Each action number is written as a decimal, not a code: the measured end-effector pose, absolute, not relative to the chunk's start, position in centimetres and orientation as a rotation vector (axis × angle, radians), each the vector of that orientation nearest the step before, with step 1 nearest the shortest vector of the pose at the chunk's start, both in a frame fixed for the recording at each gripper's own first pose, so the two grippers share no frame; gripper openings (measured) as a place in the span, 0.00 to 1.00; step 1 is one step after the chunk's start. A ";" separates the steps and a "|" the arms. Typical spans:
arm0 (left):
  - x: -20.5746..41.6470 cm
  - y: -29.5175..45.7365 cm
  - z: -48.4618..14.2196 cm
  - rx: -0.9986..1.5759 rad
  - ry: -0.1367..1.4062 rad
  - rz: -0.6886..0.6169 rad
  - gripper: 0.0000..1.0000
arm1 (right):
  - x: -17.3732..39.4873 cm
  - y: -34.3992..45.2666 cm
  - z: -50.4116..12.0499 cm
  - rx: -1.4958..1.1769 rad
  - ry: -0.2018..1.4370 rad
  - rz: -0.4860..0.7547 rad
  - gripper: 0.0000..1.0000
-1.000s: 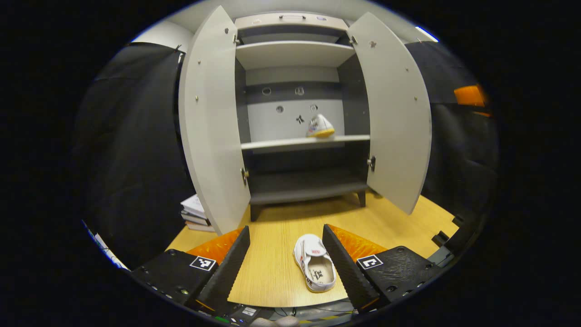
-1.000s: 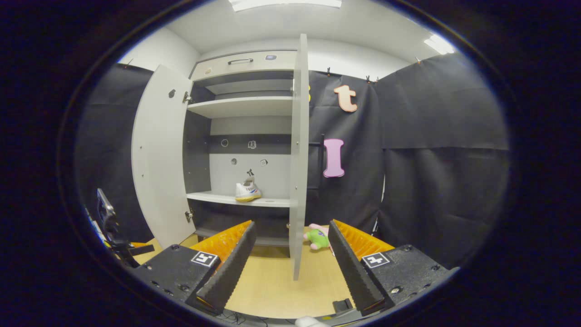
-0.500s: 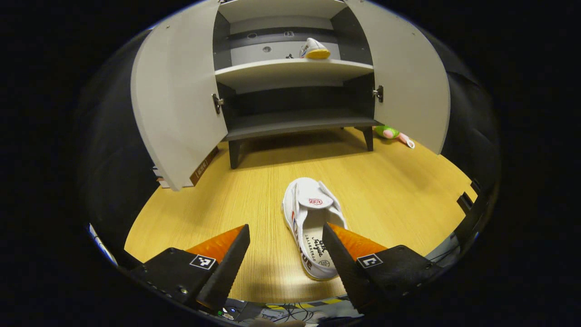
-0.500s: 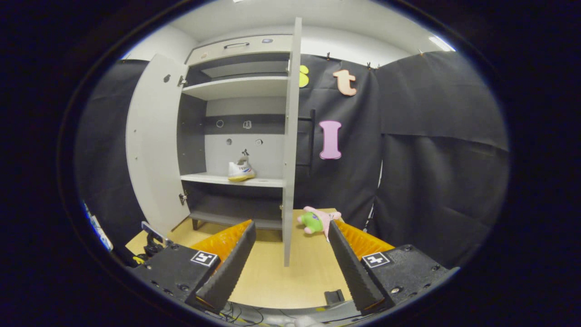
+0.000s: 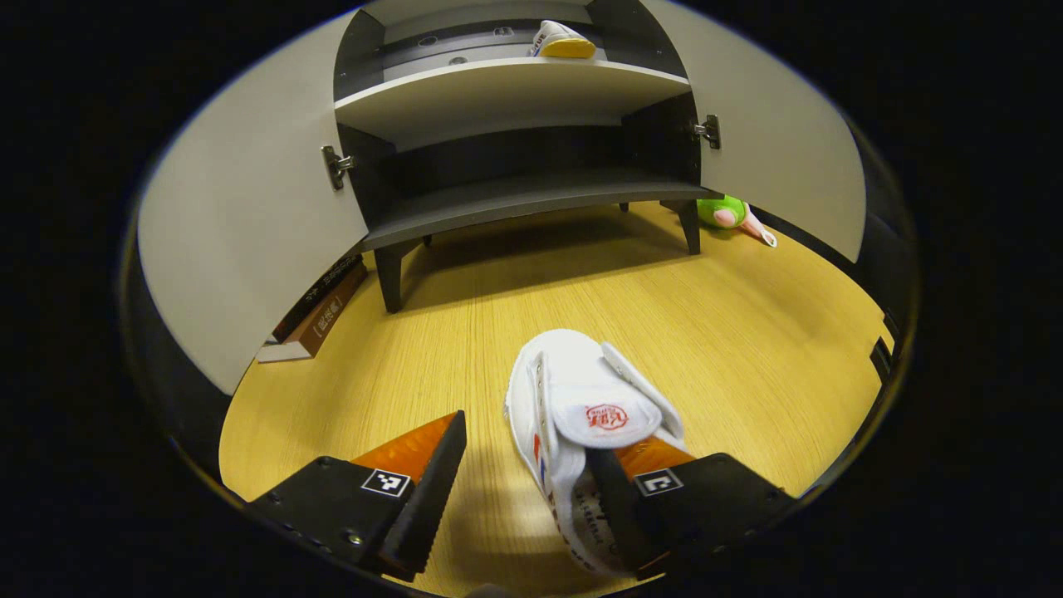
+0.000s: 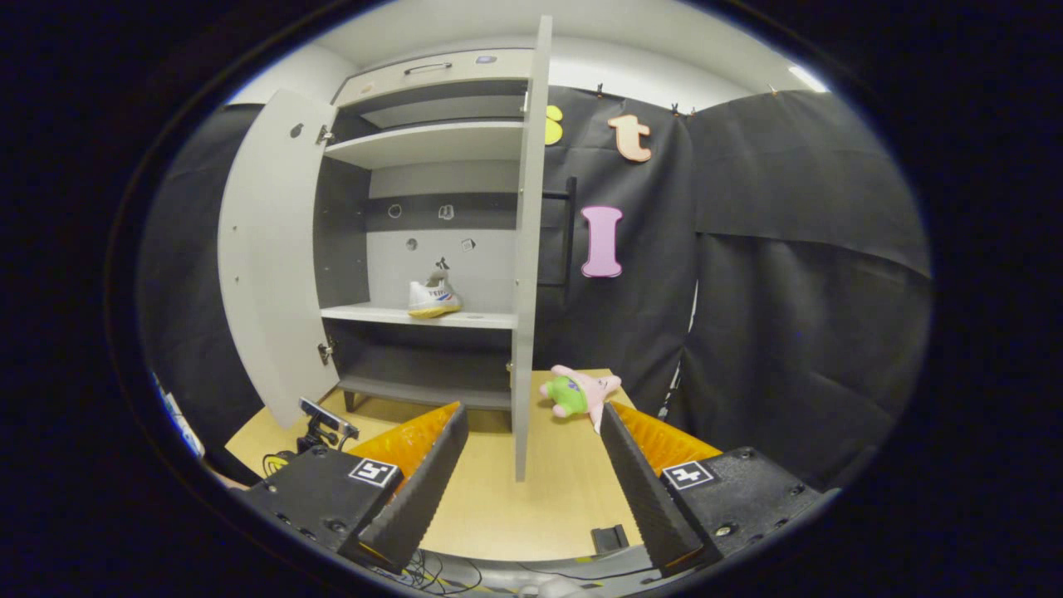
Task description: Grab one shoe with the right hand and put it into the shoe cabinet, grab the other shoe with the left hand and put it into the shoe cabinet; then close the right door with the right hand and the left door with the left hand.
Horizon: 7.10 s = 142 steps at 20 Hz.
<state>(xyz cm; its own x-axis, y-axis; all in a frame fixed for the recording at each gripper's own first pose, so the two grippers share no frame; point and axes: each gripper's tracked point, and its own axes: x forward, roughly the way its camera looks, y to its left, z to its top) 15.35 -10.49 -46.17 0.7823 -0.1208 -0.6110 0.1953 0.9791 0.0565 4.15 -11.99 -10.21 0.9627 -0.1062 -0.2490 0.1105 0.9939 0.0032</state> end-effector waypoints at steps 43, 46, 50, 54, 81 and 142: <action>36.4 -6.5 -7.4 0.022 0.234 0.021 0.03 | 11.2 -12.6 -6.4 0.043 0.138 0.013 1.00; 40.7 -6.5 -6.9 0.063 0.219 0.048 0.03 | 11.8 -12.2 -6.3 0.042 0.151 0.049 1.00; 46.4 -6.7 -7.7 0.042 0.223 0.074 0.03 | 12.4 -11.4 -5.8 0.005 0.153 0.116 1.00; 50.5 -6.3 -10.3 0.046 0.297 0.105 0.03 | 12.5 -11.1 -5.8 -0.023 0.153 0.163 1.00; 45.5 -5.8 -8.8 -0.061 0.361 0.001 0.96 | 12.5 -9.6 -5.4 0.021 0.158 0.176 1.00; 5.9 -4.1 -1.9 -0.018 0.039 0.011 0.96 | 17.3 -18.6 0.7 0.056 0.062 -0.081 0.93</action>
